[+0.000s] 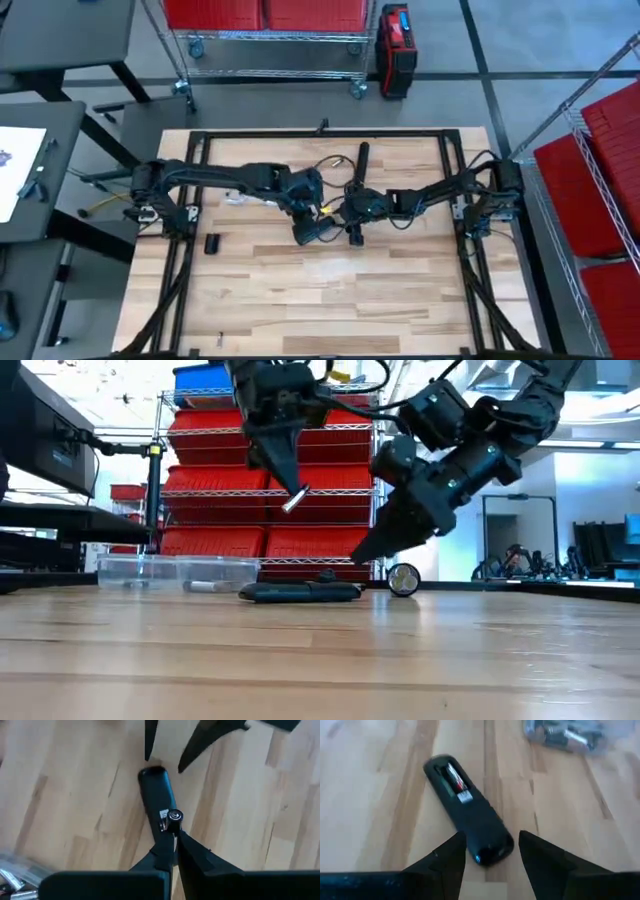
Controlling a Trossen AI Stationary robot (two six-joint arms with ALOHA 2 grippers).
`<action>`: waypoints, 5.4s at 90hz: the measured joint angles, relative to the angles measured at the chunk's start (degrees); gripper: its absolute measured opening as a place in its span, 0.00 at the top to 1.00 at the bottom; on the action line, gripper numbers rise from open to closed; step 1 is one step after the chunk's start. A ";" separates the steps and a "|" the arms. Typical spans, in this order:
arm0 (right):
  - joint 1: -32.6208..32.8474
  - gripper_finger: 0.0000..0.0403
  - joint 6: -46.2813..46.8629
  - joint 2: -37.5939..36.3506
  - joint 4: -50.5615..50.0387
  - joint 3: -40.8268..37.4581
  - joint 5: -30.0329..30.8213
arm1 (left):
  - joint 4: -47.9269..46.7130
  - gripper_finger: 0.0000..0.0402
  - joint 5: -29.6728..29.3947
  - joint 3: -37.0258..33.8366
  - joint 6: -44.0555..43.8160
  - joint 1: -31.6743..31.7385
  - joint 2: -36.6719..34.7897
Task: Insert battery
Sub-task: Insert the silver battery into the remote control battery compartment
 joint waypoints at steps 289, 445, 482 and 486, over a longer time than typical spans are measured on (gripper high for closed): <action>-1.43 0.43 18.77 0.96 1.75 -0.18 -8.72 | 21.44 0.70 -2.90 -33.70 -34.13 -10.09 -7.87; 3.53 0.43 18.73 0.96 -3.85 -0.20 -8.57 | 29.44 0.70 -25.28 -26.09 75.34 -13.65 -0.77; 3.27 0.43 18.78 0.96 -4.72 -0.20 -8.57 | 1.40 0.70 -22.90 -9.69 -2.08 -16.36 -0.94; 3.27 0.43 18.84 0.96 -5.12 -0.20 -8.59 | 0.63 0.70 -19.76 -9.51 -11.49 -16.15 -1.01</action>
